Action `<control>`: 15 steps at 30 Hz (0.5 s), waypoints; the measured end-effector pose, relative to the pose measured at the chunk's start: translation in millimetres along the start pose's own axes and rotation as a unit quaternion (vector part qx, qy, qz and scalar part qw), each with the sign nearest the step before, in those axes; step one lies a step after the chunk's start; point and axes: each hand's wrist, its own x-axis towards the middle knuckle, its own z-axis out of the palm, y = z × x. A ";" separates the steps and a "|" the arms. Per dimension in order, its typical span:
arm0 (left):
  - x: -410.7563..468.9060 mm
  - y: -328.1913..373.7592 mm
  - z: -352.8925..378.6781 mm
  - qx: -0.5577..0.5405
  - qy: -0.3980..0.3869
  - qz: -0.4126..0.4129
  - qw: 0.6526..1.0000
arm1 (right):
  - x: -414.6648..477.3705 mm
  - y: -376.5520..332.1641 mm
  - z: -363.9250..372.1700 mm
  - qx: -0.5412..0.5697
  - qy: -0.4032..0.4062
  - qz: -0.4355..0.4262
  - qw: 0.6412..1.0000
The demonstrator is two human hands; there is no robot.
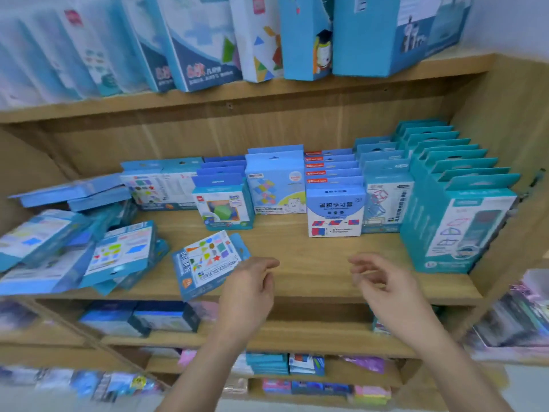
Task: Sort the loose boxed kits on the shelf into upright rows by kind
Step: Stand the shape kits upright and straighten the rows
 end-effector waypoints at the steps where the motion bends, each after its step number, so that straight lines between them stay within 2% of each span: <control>1: 0.4 -16.2 -10.2 0.027 0.007 -0.013 1.000 | 0.7 -1.8 12.2 0.013 -0.019 0.012 1.000; 4: 8.2 -67.6 -39.0 0.095 -0.008 -0.064 0.993 | 1.3 -6.0 46.9 0.037 -0.053 0.038 0.997; 8: 8.5 -119.8 -51.2 0.208 -0.160 -0.095 0.960 | 2.9 -17.8 90.2 0.087 -0.108 0.113 0.984; 10: -1.2 -133.8 -47.6 0.258 -0.175 -0.060 0.948 | 3.8 -25.2 111.2 0.148 -0.120 0.172 0.967; 15: -6.9 -144.6 -54.7 0.290 -0.165 0.022 0.942 | 8.5 -47.8 157.8 0.265 -0.117 0.276 0.917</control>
